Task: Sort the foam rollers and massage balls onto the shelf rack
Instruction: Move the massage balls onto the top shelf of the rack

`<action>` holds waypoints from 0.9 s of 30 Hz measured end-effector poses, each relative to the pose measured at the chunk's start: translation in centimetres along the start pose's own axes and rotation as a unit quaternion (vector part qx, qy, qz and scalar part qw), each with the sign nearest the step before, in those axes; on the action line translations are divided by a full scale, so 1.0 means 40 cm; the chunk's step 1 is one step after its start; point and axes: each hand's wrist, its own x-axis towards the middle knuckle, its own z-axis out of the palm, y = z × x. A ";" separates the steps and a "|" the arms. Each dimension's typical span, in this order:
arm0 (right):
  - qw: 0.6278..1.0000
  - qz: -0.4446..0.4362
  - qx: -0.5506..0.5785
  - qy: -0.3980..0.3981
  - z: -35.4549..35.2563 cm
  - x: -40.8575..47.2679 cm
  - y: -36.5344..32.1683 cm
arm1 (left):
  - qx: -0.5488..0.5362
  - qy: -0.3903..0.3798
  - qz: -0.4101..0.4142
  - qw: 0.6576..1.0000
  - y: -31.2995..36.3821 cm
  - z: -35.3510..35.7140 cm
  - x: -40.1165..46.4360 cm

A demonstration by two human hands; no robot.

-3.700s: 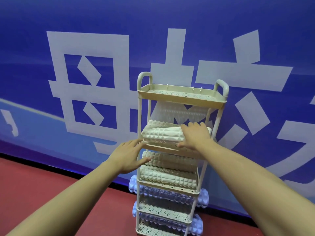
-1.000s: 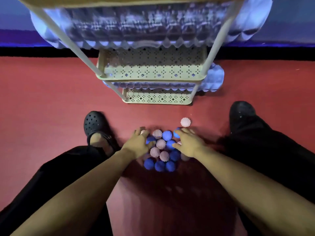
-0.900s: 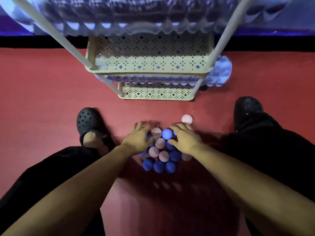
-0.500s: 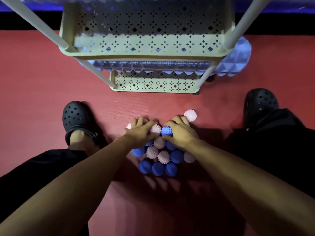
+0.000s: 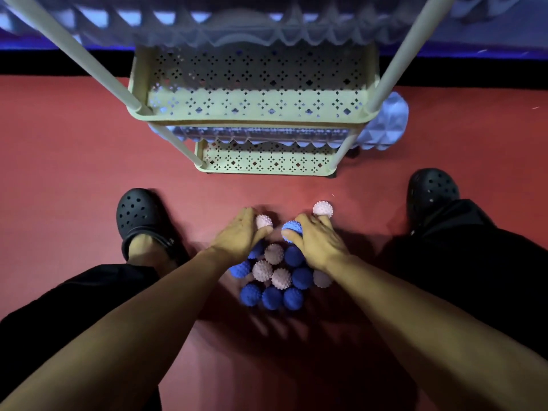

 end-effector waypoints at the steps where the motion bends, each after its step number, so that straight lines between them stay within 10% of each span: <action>1: 1.000 0.016 0.021 -0.001 -0.011 -0.008 -0.004 | 0.001 0.002 -0.016 1.000 0.009 -0.010 -0.005; 8: 0.959 0.080 0.270 -0.006 -0.150 -0.097 -0.072 | -0.124 0.052 -0.039 0.990 0.136 -0.106 -0.089; 13: 0.862 0.105 0.496 -0.003 -0.323 -0.240 -0.170 | -0.175 0.075 -0.001 0.982 0.280 -0.284 -0.233; 27: 0.858 -0.145 0.491 0.043 -0.843 -0.747 -0.538 | -0.087 0.294 0.174 0.936 0.663 -0.802 -0.784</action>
